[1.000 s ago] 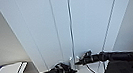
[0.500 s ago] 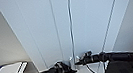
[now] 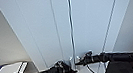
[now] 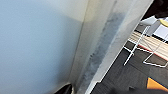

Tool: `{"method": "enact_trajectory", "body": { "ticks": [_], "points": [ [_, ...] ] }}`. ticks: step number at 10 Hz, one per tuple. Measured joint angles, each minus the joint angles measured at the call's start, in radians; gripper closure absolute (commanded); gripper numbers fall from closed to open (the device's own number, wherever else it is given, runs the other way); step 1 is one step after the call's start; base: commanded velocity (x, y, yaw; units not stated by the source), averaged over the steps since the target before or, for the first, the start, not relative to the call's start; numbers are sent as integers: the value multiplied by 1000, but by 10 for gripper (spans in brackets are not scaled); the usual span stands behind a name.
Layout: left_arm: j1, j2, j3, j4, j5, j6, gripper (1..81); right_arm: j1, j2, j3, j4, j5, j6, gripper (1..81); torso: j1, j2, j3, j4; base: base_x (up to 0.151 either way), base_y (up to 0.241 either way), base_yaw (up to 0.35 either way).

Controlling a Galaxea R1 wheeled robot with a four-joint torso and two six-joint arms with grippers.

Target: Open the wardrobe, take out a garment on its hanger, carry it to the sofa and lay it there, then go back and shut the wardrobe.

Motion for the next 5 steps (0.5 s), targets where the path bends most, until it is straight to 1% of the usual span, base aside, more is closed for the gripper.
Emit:
{"method": "enact_trajectory", "body": {
  "ticks": [3,5],
  "points": [
    [0,-14,31,6,19,-1,10,-13,-17,33,-9,11,-3,10,0,0,0,0,0,0,0],
    [-4,-39,84,21,33,-1,10,-15,-28,54,-12,12,-4,10,1,1,0,0,0,0,0]
  ]
}}
